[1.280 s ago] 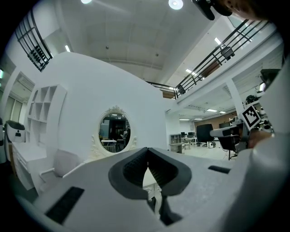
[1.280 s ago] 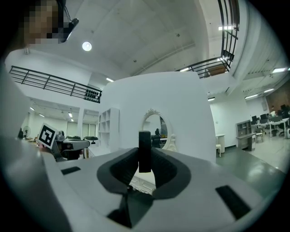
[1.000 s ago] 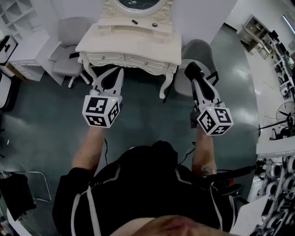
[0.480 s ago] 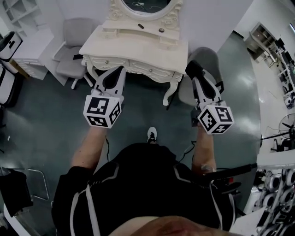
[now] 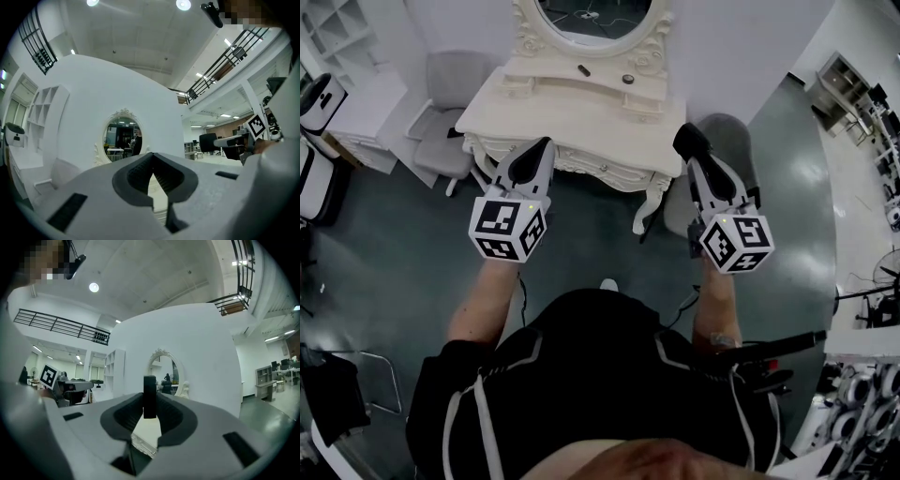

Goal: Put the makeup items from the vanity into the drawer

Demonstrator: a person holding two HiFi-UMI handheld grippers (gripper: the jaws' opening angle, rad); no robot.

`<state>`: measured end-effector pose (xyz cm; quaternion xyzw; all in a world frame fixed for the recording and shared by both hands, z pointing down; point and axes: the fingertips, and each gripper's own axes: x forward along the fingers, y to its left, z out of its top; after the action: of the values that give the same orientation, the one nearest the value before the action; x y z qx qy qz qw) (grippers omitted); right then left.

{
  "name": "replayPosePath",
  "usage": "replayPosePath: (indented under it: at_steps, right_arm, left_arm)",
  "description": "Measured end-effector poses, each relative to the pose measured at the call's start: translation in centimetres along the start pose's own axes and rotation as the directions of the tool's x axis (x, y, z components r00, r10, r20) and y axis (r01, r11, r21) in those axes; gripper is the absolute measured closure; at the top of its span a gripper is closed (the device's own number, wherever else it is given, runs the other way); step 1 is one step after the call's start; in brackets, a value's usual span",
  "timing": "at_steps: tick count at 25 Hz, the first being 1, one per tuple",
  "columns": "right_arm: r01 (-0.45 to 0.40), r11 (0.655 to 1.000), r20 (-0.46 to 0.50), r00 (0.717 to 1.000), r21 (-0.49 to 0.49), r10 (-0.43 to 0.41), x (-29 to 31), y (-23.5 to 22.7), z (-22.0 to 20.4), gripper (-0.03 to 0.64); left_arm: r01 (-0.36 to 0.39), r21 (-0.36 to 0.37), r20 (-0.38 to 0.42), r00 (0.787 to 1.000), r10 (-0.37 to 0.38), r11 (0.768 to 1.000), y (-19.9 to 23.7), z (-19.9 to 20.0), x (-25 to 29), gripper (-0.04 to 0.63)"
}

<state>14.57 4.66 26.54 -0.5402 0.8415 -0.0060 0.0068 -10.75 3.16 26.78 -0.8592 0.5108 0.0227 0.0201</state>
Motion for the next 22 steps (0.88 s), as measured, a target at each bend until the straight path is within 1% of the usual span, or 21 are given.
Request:
replayPosePath:
  at_steps: [6,10,16,19,22]
  right_arm:
    - [-0.009,1.000,-0.020,1.000,0.018,0.009,2.9,-3.7,-0.5,0.528]
    - [-0.014,1.000,-0.019,1.000,0.021,0.014,4.1,-6.4,-0.7,0.528]
    - [-0.017,1.000,0.000,1.000,-0.025,0.017,5.7,-9.5,-0.5,0.528]
    - [-0.035,0.999,-0.007,0.999,-0.008,0.035,6.9,-11.2,-1.0,0.528]
    - [-0.029,1.000,-0.023,0.999,0.010,0.029,8.2,-12.6,-1.9,0.528]
  left_arm:
    - [0.013,-0.005,-0.029,1.000,-0.013,1.000,-0.4,-0.8,5.2,0.591]
    - [0.019,0.000,-0.046,0.999,-0.019,1.000,-1.4,-1.3,8.3,0.591]
    - [0.003,0.025,-0.080,0.997,-0.001,1.000,-2.1,-1.9,12.6,0.591]
    - [-0.005,0.025,-0.087,0.996,0.007,1.000,-2.1,-2.2,14.6,0.591]
    - [0.009,0.028,-0.098,0.995,-0.006,1.000,-2.2,-2.7,16.5,0.591]
